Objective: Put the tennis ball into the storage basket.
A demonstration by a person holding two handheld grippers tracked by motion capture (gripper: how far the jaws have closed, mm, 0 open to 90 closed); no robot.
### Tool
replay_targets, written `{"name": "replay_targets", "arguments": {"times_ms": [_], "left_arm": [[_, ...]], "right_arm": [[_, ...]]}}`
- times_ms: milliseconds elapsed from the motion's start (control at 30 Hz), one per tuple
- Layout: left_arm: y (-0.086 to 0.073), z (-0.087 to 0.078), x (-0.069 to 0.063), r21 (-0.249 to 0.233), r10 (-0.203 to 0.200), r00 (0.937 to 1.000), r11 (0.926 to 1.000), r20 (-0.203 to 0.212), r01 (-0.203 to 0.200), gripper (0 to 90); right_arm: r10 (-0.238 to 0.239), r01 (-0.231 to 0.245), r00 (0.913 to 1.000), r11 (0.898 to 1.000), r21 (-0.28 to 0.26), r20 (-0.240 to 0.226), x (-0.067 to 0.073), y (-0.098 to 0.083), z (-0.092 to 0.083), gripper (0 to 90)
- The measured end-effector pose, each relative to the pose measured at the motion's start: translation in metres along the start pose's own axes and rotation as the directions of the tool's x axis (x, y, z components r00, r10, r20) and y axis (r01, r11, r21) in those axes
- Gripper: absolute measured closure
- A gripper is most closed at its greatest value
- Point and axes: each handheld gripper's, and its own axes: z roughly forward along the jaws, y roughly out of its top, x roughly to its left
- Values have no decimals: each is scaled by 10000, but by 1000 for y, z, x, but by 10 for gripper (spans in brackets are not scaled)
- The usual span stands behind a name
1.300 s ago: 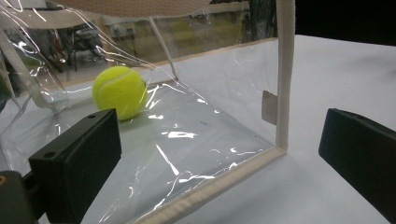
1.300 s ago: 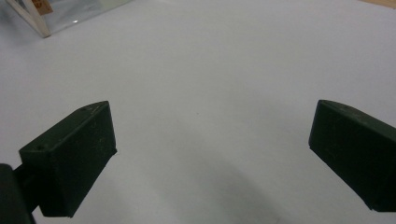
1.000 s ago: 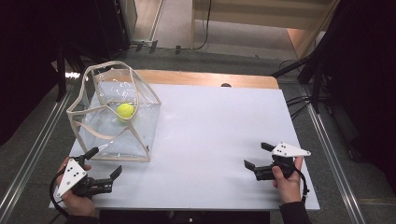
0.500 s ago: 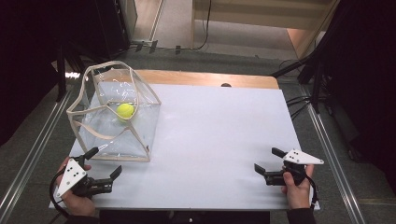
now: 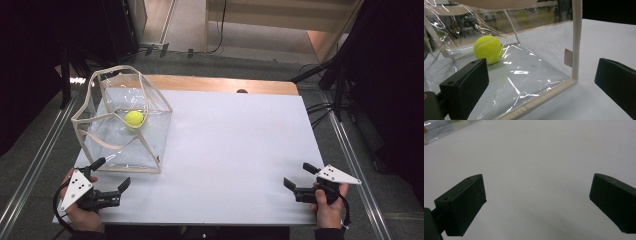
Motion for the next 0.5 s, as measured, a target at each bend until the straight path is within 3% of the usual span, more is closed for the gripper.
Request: {"name": "replay_targets", "arguments": {"times_ms": [333, 467, 500], "left_arm": [[0, 0, 0, -18, -1, 10000, 10000, -6, 1, 0], [0, 0, 0, -10, -33, 10000, 10000, -24, 33, 0], [0, 0, 0, -13, -21, 10000, 10000, -15, 21, 0]], "right_arm": [[307, -302, 9993, 9993, -220, 222, -11, -6, -10, 0], [829, -847, 9961, 9943, -643, -309, -19, -10, -12, 0], [975, -990, 9949, 9928, -682, -240, -20, -10, -12, 0]]}}
